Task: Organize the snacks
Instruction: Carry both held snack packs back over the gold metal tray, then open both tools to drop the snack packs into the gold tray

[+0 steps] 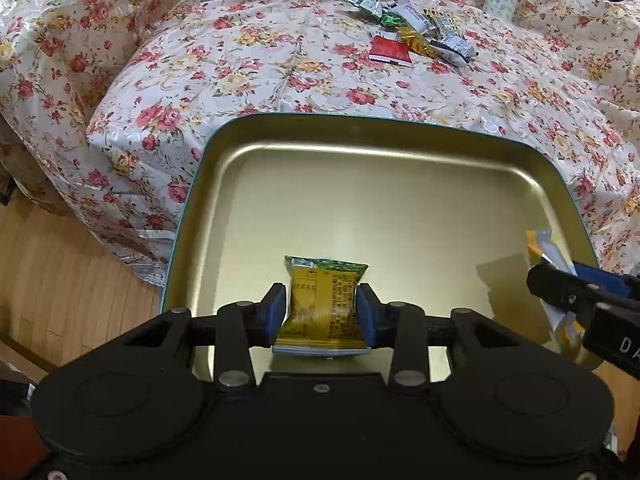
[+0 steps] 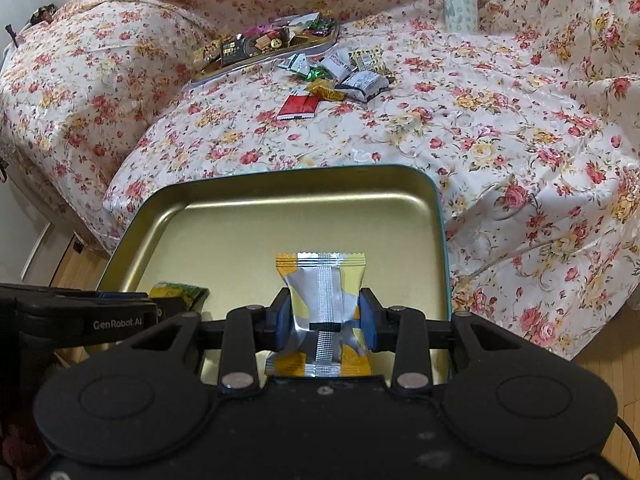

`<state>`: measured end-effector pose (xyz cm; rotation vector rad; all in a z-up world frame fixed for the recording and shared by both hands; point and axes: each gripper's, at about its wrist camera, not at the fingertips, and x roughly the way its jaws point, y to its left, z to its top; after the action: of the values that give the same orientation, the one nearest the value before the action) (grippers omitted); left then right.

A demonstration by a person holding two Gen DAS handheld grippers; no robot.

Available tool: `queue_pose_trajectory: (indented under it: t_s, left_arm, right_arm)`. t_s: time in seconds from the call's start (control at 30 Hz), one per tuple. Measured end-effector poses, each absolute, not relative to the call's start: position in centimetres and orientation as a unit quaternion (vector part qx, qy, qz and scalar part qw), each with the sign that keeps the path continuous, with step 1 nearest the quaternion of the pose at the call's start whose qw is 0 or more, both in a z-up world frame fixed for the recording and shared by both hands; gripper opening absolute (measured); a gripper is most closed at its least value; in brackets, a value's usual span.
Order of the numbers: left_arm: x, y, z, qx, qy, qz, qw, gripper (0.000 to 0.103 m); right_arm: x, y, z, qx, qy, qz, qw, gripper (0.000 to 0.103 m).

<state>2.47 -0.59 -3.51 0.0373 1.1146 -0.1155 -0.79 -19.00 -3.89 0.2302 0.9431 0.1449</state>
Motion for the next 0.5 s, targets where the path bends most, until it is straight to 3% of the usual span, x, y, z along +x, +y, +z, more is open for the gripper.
queue_pose_trajectory:
  t_s: [0.5]
  left_arm:
    - [2.29, -0.88, -3.03, 0.033, 0.518, -0.050, 0.853, 0.051]
  right_arm:
    - [-0.59, -18.89, -4.06, 0.104, 0.461, 0.072, 0.878, 0.038]
